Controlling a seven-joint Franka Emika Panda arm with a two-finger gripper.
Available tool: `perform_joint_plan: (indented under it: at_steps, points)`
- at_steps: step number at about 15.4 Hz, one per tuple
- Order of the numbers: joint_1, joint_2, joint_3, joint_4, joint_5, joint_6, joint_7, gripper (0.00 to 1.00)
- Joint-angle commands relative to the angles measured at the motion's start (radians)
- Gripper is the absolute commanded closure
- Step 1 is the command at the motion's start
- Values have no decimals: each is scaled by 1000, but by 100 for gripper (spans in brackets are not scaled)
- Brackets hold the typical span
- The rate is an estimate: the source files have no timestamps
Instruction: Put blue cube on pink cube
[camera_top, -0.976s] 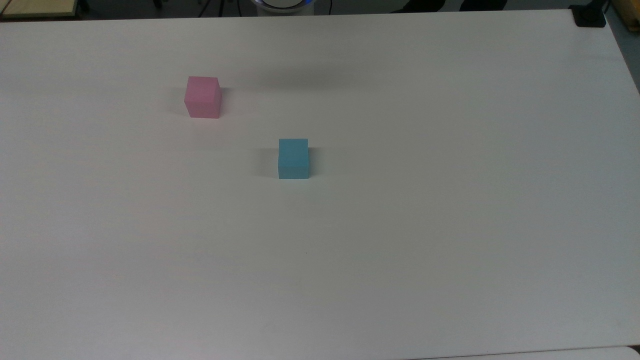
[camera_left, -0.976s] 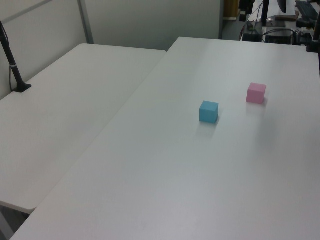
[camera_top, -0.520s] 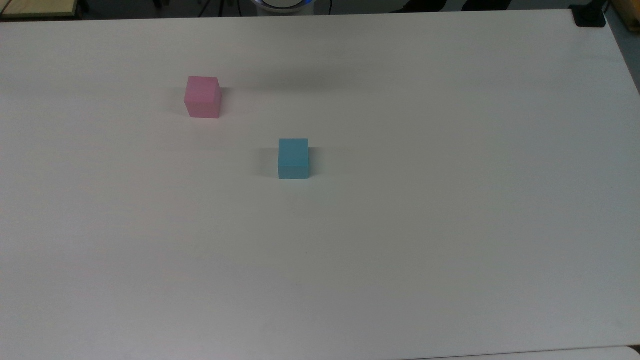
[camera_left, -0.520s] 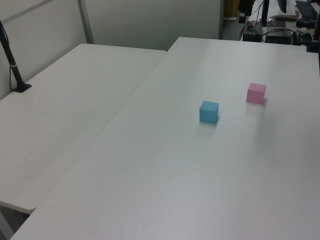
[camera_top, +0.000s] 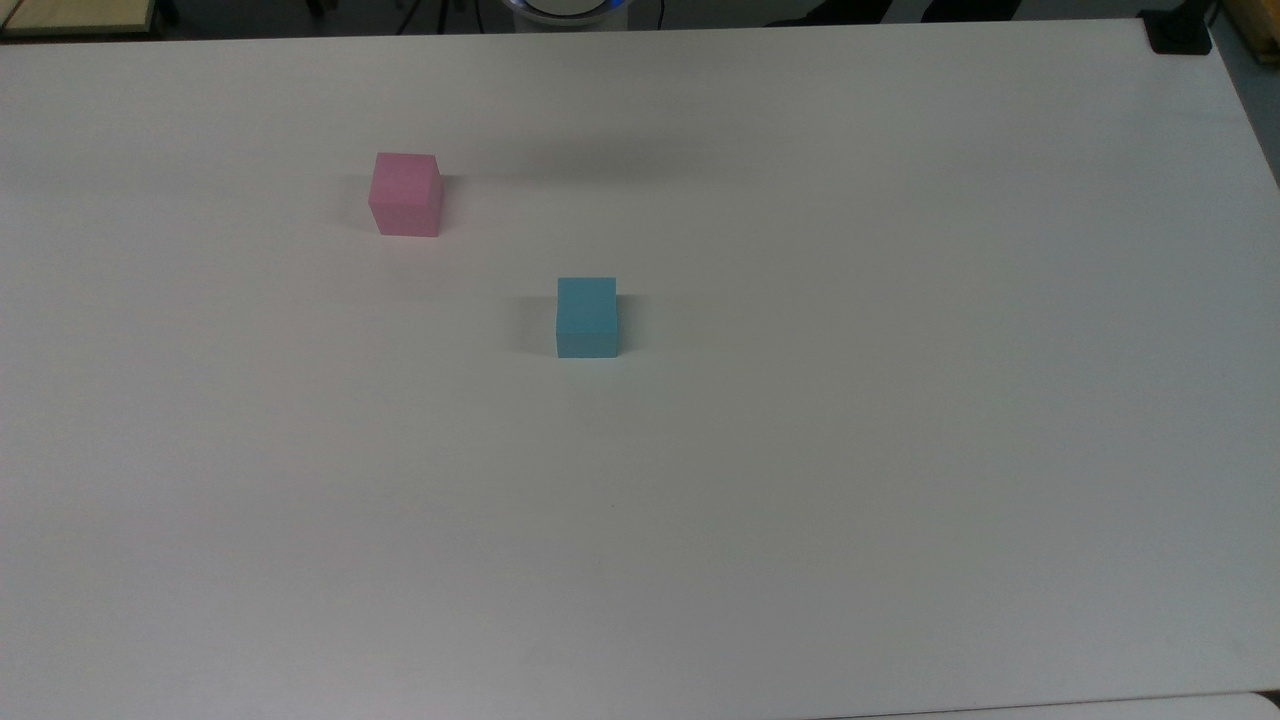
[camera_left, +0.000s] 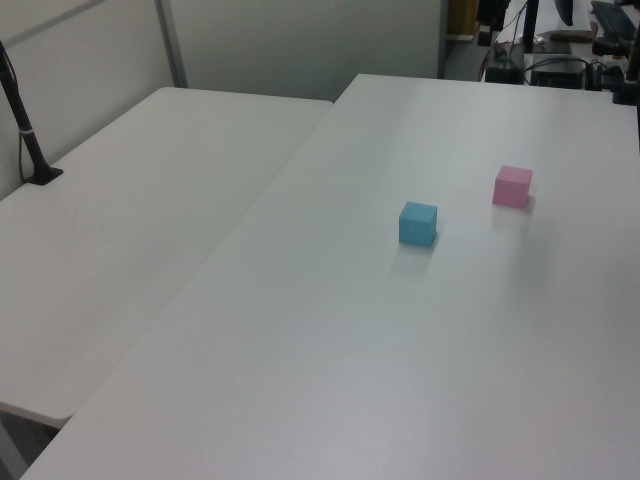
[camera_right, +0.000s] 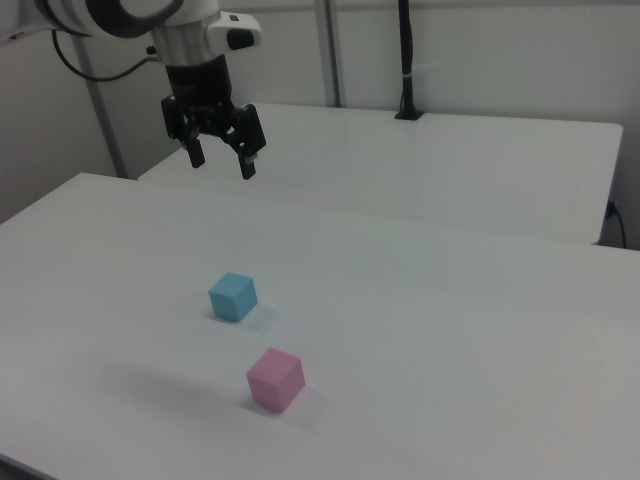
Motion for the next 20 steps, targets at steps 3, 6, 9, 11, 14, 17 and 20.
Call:
perform_joint_plan:
  at_steps: [3,6,9,11,14,17,20]
  points:
    - [9,-35,-4,-34,-38,-41,-16,0]
    - [12,-39,-4,-57,-40,-49,-16,0]
    - [14,-51,-2,-91,-41,-50,-19,0]
    - [14,-42,16,-110,-41,-38,-19,0]
    - [15,-42,41,-178,-35,35,-18,0]
    - [18,-30,56,-250,12,169,-10,0]
    - [69,-1,71,-362,15,368,7,0]
